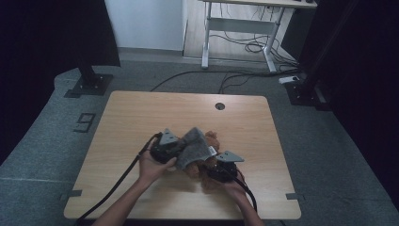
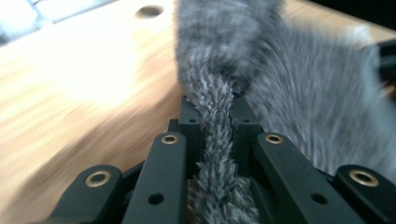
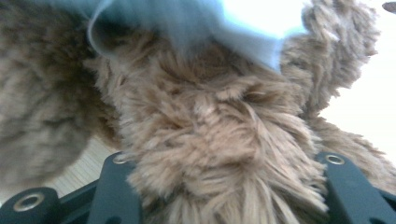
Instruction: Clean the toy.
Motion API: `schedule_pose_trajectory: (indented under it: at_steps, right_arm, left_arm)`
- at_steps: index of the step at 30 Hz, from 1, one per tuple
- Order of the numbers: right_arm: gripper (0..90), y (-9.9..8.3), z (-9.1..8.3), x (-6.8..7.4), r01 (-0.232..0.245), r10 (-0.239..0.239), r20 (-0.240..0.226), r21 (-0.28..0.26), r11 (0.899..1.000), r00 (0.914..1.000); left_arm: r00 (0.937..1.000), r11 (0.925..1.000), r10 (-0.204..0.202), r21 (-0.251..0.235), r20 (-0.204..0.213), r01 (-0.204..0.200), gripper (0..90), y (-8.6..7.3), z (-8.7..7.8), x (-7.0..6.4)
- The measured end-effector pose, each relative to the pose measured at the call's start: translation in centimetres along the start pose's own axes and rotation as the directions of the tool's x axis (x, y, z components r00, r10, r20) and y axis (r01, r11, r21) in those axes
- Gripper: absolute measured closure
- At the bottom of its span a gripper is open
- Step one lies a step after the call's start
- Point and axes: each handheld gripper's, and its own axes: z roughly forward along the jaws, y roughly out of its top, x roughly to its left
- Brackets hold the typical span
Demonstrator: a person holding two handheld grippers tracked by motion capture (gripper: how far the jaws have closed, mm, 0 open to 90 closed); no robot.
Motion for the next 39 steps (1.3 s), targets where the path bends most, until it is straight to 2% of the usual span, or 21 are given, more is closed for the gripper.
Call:
schedule_pose_trajectory:
  at_steps: [2,3,5,7,9,11,13,14,17,20,22,24,27,29,31,33,35,39]
  right_arm:
    - [48.6,0.0,0.0,-0.1,-0.006,0.006,-0.015,-0.002,1.000,0.9999]
    - [48.8,0.0,0.0,0.0,-0.005,0.005,-0.020,-0.001,1.000,0.9998]
    - [49.0,0.0,0.0,0.1,0.005,-0.005,-0.014,0.001,1.000,0.9999]
    - [49.1,-0.1,0.0,0.0,-0.006,0.006,-0.019,0.000,1.000,0.9998]
    - [49.1,-0.1,0.0,0.0,-0.002,0.002,-0.021,-0.001,1.000,0.9998]
    - [49.1,-0.2,-0.1,0.0,-0.003,0.003,-0.024,-0.002,1.000,0.9997]
    - [49.1,-0.3,-0.1,-0.1,0.003,-0.003,-0.029,-0.007,1.000,0.9996]
    - [49.1,-0.3,-0.1,-0.1,0.003,-0.003,-0.029,-0.007,1.000,0.9996]
    - [49.1,-0.3,-0.1,-0.2,0.004,-0.004,-0.035,-0.008,1.000,0.9994]
    - [49.1,-0.4,-0.1,-0.2,0.004,-0.004,-0.039,-0.009,1.000,0.9992]
    - [49.3,-0.4,-0.2,-0.3,0.001,-0.002,-0.046,-0.009,1.000,0.9990]
    - [49.4,-0.5,-0.2,-0.4,0.005,-0.005,-0.051,-0.010,1.000,0.9987]
    - [49.4,-0.5,-0.2,-0.4,0.022,-0.023,-0.051,-0.013,1.000,0.9984]
    - [49.4,-0.5,-0.2,-0.3,0.034,-0.034,-0.053,-0.013,0.999,0.9980]
    - [49.4,-0.5,-0.3,-0.3,0.039,-0.040,-0.056,-0.011,0.999,0.9976]
    - [49.4,-0.5,-0.3,-0.3,0.039,-0.040,-0.058,-0.012,0.999,0.9975]
    - [49.3,-0.5,-0.3,-0.3,0.041,-0.041,-0.059,-0.011,0.999,0.9974]
    - [49.1,-0.5,-0.3,-0.4,0.050,-0.051,-0.062,-0.013,0.999,0.9968]
  left_arm:
    - [0.9946,0.9952,-0.089,-0.038,0.053,0.091,78.9,-1.6,-1.2,1.9]
    - [0.9915,0.9915,-0.113,-0.057,0.064,0.117,78.9,-2.2,-1.9,2.6]
    - [0.9889,0.9855,-0.142,-0.088,0.045,0.145,79.0,-3.3,-3.4,3.8]
    - [0.9860,0.9816,-0.167,-0.093,0.011,0.167,79.0,-4.2,-4.4,4.9]
    - [0.9764,0.9742,-0.216,-0.071,-0.010,0.214,79.0,-5.7,-4.9,6.3]
    - [0.9730,0.9741,-0.226,-0.024,-0.048,0.225,79.1,-7.1,-4.5,6.9]
    - [0.9679,0.9692,-0.245,0.015,-0.057,0.246,79.1,-8.5,-3.8,7.4]
    - [0.9660,0.9667,-0.252,0.031,-0.057,0.254,79.1,-8.9,-3.3,7.5]
    - [0.9656,0.9645,-0.254,0.060,-0.056,0.257,79.1,-9.5,-2.2,7.5]
    - [0.9664,0.9662,-0.249,0.051,-0.061,0.253,79.0,-8.8,-2.4,7.4]
    - [0.9694,0.9712,-0.236,0.018,-0.068,0.238,79.1,-8.0,-3.2,7.3]
    - [0.9730,0.9739,-0.223,-0.053,-0.058,0.221,79.2,-6.4,-4.7,6.8]
    - [0.9839,0.9759,-0.176,-0.137,-0.031,0.170,79.1,-4.0,-6.4,5.7]
    - [0.9896,0.9772,-0.143,-0.162,-0.018,0.138,79.1,-2.5,-6.9,4.9]
    - [0.9949,0.9818,-0.101,-0.161,0.002,0.100,79.1,-0.8,-6.5,3.8]
    - [0.9958,0.9846,-0.087,-0.150,0.031,0.090,79.0,0.5,-5.3,3.0]
    - [0.9950,0.9875,-0.081,-0.130,0.059,0.088,78.9,1.6,-3.8,2.4]
    - [0.9901,0.9903,-0.100,-0.087,0.098,0.109,78.5,2.9,-0.6,1.9]
